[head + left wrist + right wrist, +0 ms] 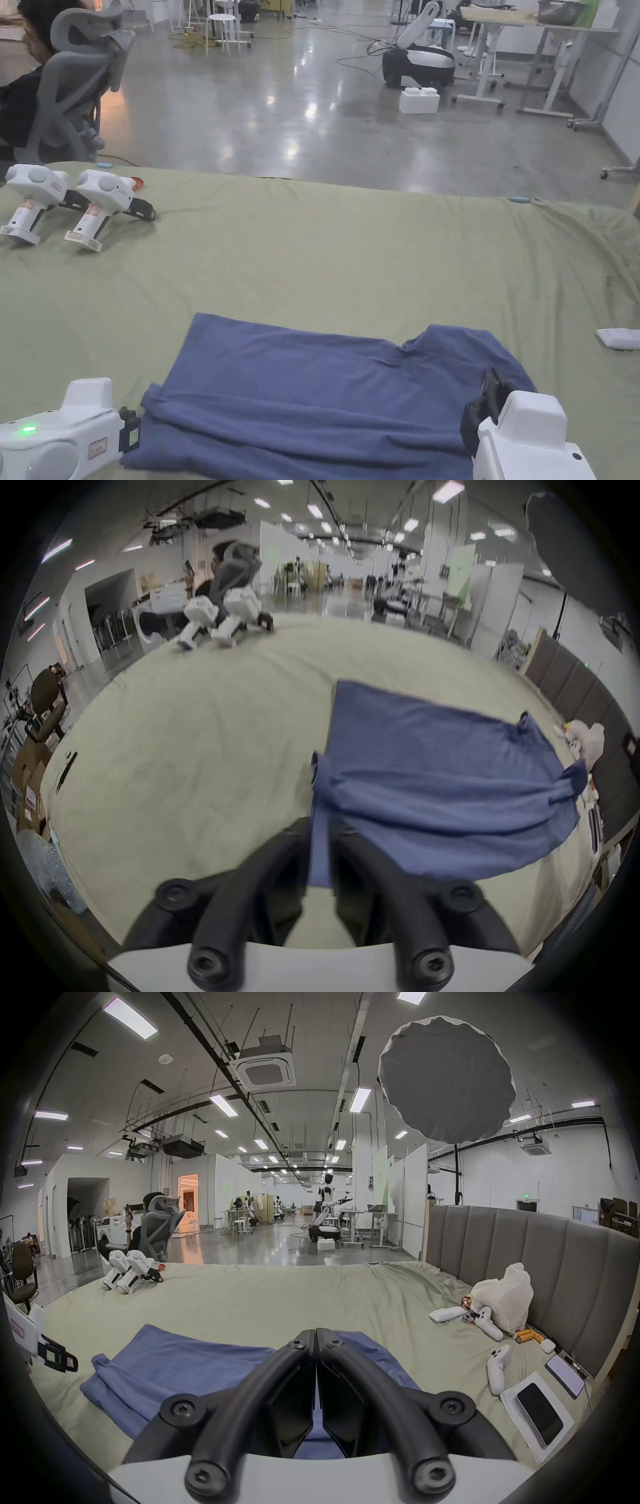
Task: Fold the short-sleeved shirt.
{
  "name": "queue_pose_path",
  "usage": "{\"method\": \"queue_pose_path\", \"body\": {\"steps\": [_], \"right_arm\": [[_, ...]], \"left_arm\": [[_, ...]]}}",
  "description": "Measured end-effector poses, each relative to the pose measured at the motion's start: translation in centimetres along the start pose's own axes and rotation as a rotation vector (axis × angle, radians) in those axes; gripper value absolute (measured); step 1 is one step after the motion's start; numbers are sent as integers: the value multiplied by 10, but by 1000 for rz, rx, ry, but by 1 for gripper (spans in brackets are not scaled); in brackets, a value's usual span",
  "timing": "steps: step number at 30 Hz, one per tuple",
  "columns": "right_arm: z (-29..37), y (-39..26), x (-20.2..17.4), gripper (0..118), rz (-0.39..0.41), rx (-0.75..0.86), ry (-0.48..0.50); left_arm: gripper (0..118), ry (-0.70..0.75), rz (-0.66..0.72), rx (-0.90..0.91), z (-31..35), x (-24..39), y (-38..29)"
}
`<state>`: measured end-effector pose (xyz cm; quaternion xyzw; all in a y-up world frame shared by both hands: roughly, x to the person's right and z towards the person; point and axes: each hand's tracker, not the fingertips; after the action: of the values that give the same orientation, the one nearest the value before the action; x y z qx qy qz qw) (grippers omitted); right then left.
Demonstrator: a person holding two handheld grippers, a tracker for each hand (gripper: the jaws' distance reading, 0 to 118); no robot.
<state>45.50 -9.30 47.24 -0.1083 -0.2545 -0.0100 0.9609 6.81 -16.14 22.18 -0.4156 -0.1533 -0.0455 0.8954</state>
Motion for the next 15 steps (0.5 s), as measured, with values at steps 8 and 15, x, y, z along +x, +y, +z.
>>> {"method": "queue_pose_path", "body": {"steps": [8, 15], "right_arm": [[2, -14, 19, 0, 9, -71, -50], [1, -30, 45, 0, -33, -159, -93]], "left_arm": [[62, 23, -51, -206, -23, 17, -13], [19, 10, -105, -161, -1, 44, -18]]}}
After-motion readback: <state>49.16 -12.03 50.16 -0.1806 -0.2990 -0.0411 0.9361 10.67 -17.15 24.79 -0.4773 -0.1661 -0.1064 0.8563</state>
